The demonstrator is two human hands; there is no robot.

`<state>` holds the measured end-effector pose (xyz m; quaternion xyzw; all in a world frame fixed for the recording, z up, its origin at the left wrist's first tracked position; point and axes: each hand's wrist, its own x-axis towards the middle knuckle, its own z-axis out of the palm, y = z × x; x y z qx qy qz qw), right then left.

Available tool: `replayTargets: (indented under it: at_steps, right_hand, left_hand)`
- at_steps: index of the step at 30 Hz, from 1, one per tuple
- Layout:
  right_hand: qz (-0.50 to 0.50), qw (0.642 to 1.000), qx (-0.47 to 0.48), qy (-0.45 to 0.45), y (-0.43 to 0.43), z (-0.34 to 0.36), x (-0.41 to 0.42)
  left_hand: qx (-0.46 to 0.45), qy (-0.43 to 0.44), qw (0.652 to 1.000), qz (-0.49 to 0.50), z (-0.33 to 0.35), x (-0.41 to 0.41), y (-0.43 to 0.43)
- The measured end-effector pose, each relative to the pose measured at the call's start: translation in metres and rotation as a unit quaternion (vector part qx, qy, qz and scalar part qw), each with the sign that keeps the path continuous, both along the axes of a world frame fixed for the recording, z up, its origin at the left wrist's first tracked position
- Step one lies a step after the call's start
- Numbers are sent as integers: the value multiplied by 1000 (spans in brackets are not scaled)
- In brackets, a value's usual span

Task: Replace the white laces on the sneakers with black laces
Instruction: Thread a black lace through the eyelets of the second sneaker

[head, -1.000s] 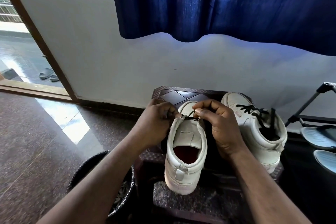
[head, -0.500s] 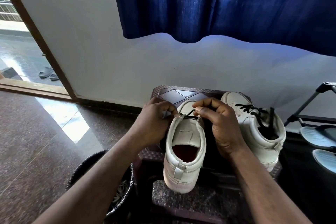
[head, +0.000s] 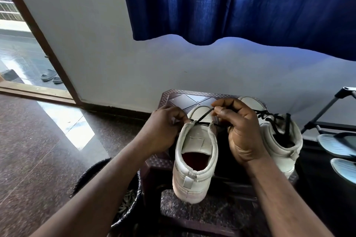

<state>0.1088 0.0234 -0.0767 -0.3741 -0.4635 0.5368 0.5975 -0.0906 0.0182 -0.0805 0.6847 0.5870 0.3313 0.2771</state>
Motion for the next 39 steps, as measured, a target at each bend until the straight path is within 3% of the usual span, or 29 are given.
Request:
replayTargets:
  at_steps: [2,5,8,10,13,15,18,22,24,27,31,37,39]
  right_hand:
    - [0,1000,-2,10,1,-1,1]
    - [-2,1000,-5,11,2,-3,2]
    - [1,1000,2,-15,1,-4,0]
    - [3,1000,0,-27,1,-5,-1]
    - [4,999,0,-41,1,-4,-1]
    - [10,999,1,-49,1,-5,-1]
    - [10,997,10,-82,1,-7,0]
    - [8,993,13,-114,2,-10,-1]
    - [7,992,10,-129,2,-11,-1]
    - [-1,991,10,-135,2,-10,-1]
    - [-14,990,6,-138,4,-12,-1]
    - [-2,990,1,-143,4,-13,4]
    - [-3,991,-7,-136,5,-14,5]
  left_hand:
    - [-5,50,998,24,-1,0,2]
    - [-47,235,966,99,0,-10,1]
    - [-74,290,946,121,-1,-16,-3]
    - [-52,252,960,109,-2,-16,-2]
    - [-40,44,998,35,-2,-13,4]
    - [-34,-18,999,-1,-1,-7,4]
    - [-44,-16,999,-4,-2,-2,4]
    - [-50,188,979,67,0,-9,3]
    - [-95,229,965,82,1,-13,-1]
    - [-84,176,978,67,0,-18,1]
    - [-58,-47,997,-1,2,-13,1]
    - [-66,-51,996,3,5,1,-2]
    - [-58,2,998,23,5,2,-1]
